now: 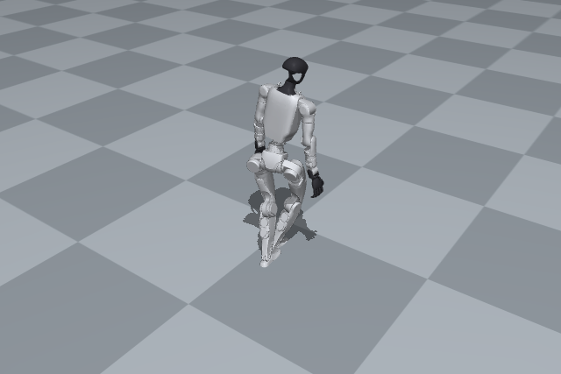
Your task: Walk
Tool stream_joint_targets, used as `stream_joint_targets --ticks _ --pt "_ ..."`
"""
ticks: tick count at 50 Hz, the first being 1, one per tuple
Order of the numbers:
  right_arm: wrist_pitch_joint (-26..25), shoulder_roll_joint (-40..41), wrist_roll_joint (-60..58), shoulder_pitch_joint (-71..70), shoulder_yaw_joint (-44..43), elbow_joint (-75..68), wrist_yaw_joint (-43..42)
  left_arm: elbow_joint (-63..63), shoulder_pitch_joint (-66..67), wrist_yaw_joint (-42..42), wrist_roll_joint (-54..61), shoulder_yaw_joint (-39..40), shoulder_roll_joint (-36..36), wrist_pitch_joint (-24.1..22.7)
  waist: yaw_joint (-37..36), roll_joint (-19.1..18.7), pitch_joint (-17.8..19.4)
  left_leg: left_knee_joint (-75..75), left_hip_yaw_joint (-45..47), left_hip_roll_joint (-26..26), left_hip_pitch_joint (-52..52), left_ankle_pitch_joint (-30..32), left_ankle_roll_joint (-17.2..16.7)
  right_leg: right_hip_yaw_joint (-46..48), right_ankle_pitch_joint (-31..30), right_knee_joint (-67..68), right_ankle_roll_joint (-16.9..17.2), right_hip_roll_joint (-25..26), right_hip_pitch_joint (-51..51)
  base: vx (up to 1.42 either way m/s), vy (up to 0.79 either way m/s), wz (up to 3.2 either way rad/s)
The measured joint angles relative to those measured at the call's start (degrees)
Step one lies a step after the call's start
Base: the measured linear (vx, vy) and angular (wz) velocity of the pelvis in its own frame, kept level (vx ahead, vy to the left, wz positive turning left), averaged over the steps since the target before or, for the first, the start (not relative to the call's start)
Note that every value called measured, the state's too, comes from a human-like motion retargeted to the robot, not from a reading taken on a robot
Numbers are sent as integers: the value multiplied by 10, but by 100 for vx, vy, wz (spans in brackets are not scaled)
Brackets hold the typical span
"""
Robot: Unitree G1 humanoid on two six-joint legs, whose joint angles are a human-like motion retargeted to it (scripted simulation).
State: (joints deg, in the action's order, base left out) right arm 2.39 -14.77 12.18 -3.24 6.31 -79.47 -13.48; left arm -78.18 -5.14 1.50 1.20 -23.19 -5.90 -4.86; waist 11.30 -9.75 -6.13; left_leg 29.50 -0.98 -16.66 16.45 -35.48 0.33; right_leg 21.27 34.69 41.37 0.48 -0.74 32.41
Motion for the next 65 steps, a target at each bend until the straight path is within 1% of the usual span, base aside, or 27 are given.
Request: stream_joint_targets --ticks 8,12,15,18,19,20,22,24,26,27,28,29,30,32,33,35,37,38,40,43,45,47,50,55,60,62,65 --pt "11 -7 18 -9 -5 0 -12 -1 -6 -16 -3 -15 10 -1 7 -8 0 -5 3 -16 -17 21 -12 -22 12 29 -5 -12 0 6 2 -13" --pt "18 -11 30 -10 -12 -3 -18 -5 -12 -22 1 -16 9 -2 9 -16 1 12 -3 -21 -22 24 -25 -36 15 38 -7 -9 -4 6 3 -25" --pt "24 -14 42 -10 -20 -6 -23 -7 -18 -23 6 -12 5 -3 8 -24 3 46 -23 -25 -25 12 -40 -50 14 41 -8 3 -11 6 2 -45" --pt "31 -16 54 -8 -29 -12 -26 -7 -27 -23 14 -3 -2 -6 2 -40 10 114 -42 -15 -23 4 -69 -61 11 36 -11 27 -27 7 2 -59" --pt "33 -18 60 -10 -32 -16 -25 -8 -34 -23 18 2 -5 -7 -3 -60 20 156 -37 15 -22 8 -85 -59 -7 -5 -16 60 -54 10 2 -82" --pt "36 -21 66 -15 -35 -21 -23 -8 -45 -25 23 8 -9 -7 -9 -88 33 207 -29 58 -20 13 -104 -56 -33 -64 -22 104 -90 8 3 -66" --pt "38 -21 74 -5 -41 -25 -21 -5 -47 -21 31 14 -12 -10 -10 -99 40 291 11 109 -14 74 -112 -56 -30 -47 -22 114 -95 3 6 -26" --pt "41 -21 82 2 -46 -27 -16 0 -53 -19 43 22 -16 -14 -16 -106 45 370 36 157 3 90 -107 -61 -31 -42 -22 128 -103 3 4 -24" --pt "42 -21 91 9 -49 -30 -8 4 -61 -18 58 29 -20 -18 -25 -112 47 439 51 208 26 78 -89 -69 -38 -46 -21 143 -110 6 3 -33" --pt "42 -21 95 10 -51 -32 -1 5 -66 -19 68 32 -23 -19 -32 -117 46 469 54 237 40 66 -76 -75 -53 -73 -20 158 -123 11 1 -49" --pt "42 -23 101 8 -53 -36 8 4 -76 -22 80 35 -27 -21 -45 -128 42 492 49 272 62 51 -62 -88 -91 -149 -20 184 -153 13 1 -55" --pt "42 -23 103 12 -54 -37 14 4 -78 -22 87 39 -28 -22 -53 -134 43 511 45 299 75 33 -47 -94 -104 -168 -19 197 -164 12 0 -54" --pt "41 -21 105 18 -54 -38 16 4 -75 -21 93 42 -27 -24 -58 -137 46 527 40 321 84 13 -32 -97 -104 -159 -17 203 -165 10 1 -48" --pt "41 -21 107 25 -54 -38 25 1 -75 -22 103 49 -26 -26 -72 -133 47 531 31 340 108 -28 -2 -111 -108 -169 -13 206 -178 15 1 -39" --pt "39 -23 108 25 -57 -38 32 -4 -80 -24 109 53 -27 -28 -78 -122 42 517 29 333 122 -42 14 -125 -125 -215 -9 200 -202 19 1 -32" --pt "41 -20 107 33 -54 -38 38 -10 -74 -22 112 60 -25 -30 -89 -124 48 501 11 344 145 -76 29 -135 -129 -215 -6 208 -211 17 1 -40" --pt "43 -22 104 32 -55 -37 45 -23 -76 -22 112 69 -25 -35 -93 -103 45 454 9 314 163 -97 45 -154 -141 -263 2 190 -241 19 2 -28" --pt "45 -19 102 34 -53 -35 46 -26 -71 -20 112 71 -23 -35 -97 -107 50 444 -1 317 174 -106 45 -156 -140 -253 3 197 -242 17 2 -29" --pt "49 -21 96 29 -50 -31 49 -39 -70 -20 109 80 -19 -39 -96 -86 46 394 -1 279 192 -108 53 -168 -143 -284 10 176 -261 19 3 -15" --pt "55 -15 89 31 -42 -25 49 -50 -49 -19 107 84 -10 -40 -102 -93 59 374 -22 275 225 -110 44 -174 -136 -261 10 189 -268 14 3 -26" --pt "59 -14 84 29 -37 -21 48 -57 -37 -20 107 86 -3 -42 -103 -93 65 357 -27 262 246 -106 39 -178 -126 -250 10 189 -273 20 5 -2" --pt "62 -15 78 19 -30 -18 46 -63 -29 -23 109 91 2 -45 -91 -64 57 298 -15 212 263 -79 41 -182 -131 -296 13 155 -295 24 6 34" --pt "67 -11 69 18 -19 -13 42 -68 -5 -26 111 88 12 -46 -89 -73 71 282 -32 203 298 -68 25 -181 -119 -273 6 168 -303 18 7 4" --pt "69 -12 54 11 -6 -12 35 -68 23 -33 111 84 25 -49 -76 -67 73 227 -40 172 337 -41 11 -175 -83 -241 -8 163 -313 27 9 21" --pt "66 -12 52 10 -5 -23 24 -71 37 -35 118 84 28 -46 -65 -46 59 212 -39 149 337 -1 9 -160 -39 -182 -20 146 -320 39 9 22" --pt "66 -11 57 12 -9 -30 20 -77 40 -36 127 88 27 -44 -71 -32 49 229 -29 154 326 15 12 -111 -32 -148 -23 127 -323 46 6 -13" --pt "66 -10 66 19 -19 -44 16 -89 38 -37 143 94 23 -40 -70 -10 32 256 -13 145 300 36 22 -89 -37 -65 -16 93 -319 47 8 24"
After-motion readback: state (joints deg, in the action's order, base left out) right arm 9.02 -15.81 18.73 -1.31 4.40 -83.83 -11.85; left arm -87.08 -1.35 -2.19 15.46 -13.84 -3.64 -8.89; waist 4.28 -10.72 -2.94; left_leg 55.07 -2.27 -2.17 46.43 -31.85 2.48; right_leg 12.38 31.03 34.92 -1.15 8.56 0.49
